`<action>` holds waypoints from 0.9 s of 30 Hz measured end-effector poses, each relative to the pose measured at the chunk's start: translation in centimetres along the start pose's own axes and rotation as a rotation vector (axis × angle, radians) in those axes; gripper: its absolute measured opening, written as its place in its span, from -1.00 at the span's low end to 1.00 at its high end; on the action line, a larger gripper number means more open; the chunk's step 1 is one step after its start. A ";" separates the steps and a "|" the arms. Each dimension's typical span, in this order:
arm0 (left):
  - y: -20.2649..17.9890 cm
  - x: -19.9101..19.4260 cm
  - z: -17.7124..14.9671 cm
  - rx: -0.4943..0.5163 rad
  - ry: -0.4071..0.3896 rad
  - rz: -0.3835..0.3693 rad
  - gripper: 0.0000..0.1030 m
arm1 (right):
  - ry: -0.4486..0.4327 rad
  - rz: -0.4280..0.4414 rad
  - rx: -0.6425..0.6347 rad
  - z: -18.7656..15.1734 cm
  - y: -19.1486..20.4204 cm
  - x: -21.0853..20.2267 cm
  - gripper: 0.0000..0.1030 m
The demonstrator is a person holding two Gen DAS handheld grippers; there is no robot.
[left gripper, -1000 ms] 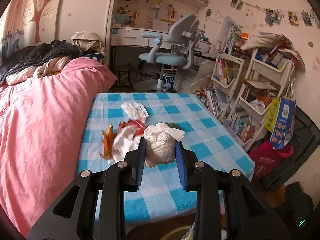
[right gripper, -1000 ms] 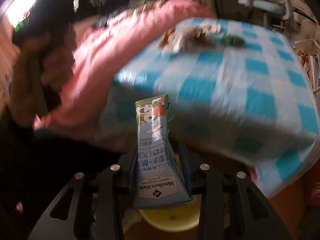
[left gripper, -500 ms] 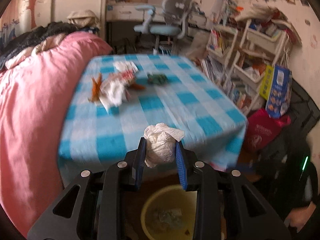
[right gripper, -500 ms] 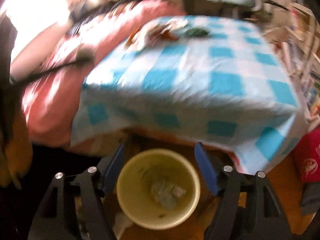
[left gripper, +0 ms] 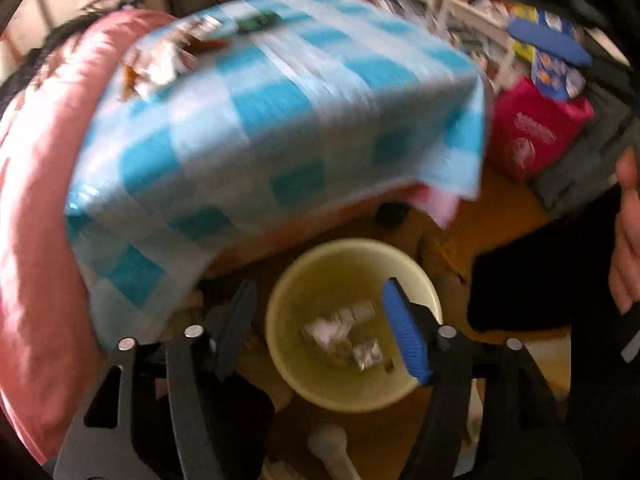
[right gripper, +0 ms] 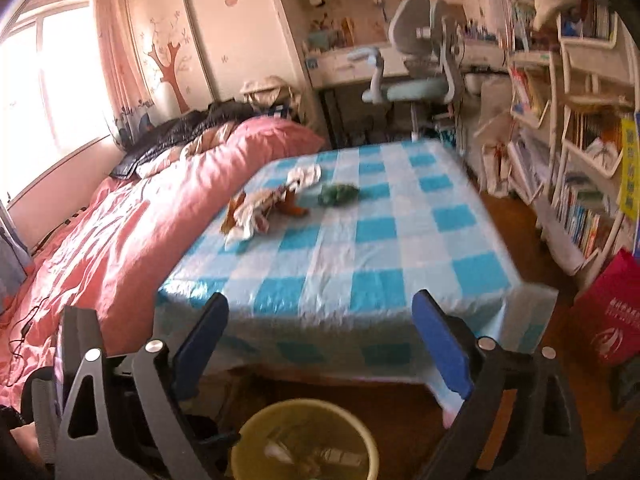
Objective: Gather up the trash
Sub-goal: 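Raise both tools back above the table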
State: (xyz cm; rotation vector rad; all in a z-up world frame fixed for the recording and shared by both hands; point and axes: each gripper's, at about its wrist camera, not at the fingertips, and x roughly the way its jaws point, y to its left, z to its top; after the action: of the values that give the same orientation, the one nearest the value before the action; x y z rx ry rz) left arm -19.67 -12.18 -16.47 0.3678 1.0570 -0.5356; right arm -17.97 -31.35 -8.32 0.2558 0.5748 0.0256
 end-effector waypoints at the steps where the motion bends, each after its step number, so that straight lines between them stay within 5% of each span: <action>1: 0.5 -0.6 0.5 -0.020 -0.039 0.022 0.25 | -0.013 -0.004 -0.007 0.2 0.1 -0.2 0.79; 7: 4.1 -5.3 4.4 -0.143 -0.354 0.194 0.59 | -0.093 -0.041 -0.070 3.3 0.5 0.0 0.85; 12: 8.2 -7.8 8.5 -0.269 -0.513 0.294 0.75 | -0.138 -0.059 -0.143 6.4 0.9 1.8 0.85; 19: 12.3 -7.0 13.4 -0.384 -0.564 0.360 0.76 | -0.151 -0.076 -0.155 8.6 -0.2 6.3 0.85; 27: 13.6 -5.0 17.8 -0.301 -0.614 0.420 0.83 | -0.191 -0.092 -0.168 10.8 -0.3 8.4 0.85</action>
State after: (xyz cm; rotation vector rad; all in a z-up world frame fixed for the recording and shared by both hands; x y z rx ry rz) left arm -0.89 -9.37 -3.56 0.1327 0.4325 -0.0881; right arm -5.14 -33.36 -4.17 0.0672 0.3912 -0.0388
